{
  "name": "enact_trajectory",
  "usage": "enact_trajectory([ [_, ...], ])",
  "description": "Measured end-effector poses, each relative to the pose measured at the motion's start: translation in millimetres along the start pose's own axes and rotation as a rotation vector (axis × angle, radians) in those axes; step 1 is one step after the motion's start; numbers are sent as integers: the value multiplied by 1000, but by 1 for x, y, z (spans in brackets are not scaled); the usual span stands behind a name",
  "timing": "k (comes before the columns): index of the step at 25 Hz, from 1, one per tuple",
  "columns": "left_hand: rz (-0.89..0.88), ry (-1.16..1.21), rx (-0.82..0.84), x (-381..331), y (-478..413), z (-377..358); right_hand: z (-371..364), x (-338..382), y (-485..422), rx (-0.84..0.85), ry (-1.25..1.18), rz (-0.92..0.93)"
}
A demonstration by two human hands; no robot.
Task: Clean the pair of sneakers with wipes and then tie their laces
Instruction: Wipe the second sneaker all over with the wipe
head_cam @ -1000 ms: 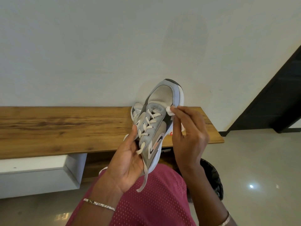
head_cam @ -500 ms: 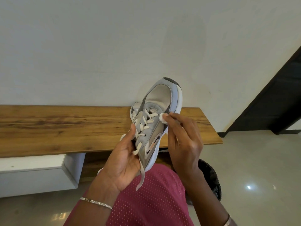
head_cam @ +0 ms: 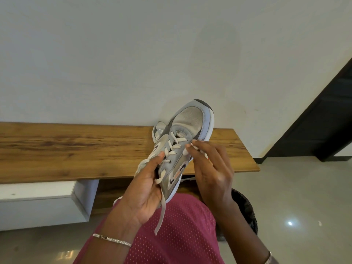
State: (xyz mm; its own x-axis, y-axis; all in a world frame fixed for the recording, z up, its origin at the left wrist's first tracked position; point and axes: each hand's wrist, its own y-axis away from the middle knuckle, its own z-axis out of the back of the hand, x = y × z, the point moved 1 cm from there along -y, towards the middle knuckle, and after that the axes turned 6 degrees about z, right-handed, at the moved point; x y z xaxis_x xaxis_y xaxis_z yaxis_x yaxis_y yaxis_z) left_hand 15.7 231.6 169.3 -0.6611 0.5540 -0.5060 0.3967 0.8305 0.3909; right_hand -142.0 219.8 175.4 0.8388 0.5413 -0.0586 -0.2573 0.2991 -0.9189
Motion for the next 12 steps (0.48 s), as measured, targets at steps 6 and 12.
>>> enact_trajectory([
  [6,-89,-124,-38,6,4,-8,12,-30,-39,-183,64,-127],
  [12,-129,-191,-86,9,-1,0,-8,-17,-14,49,92,-160],
])
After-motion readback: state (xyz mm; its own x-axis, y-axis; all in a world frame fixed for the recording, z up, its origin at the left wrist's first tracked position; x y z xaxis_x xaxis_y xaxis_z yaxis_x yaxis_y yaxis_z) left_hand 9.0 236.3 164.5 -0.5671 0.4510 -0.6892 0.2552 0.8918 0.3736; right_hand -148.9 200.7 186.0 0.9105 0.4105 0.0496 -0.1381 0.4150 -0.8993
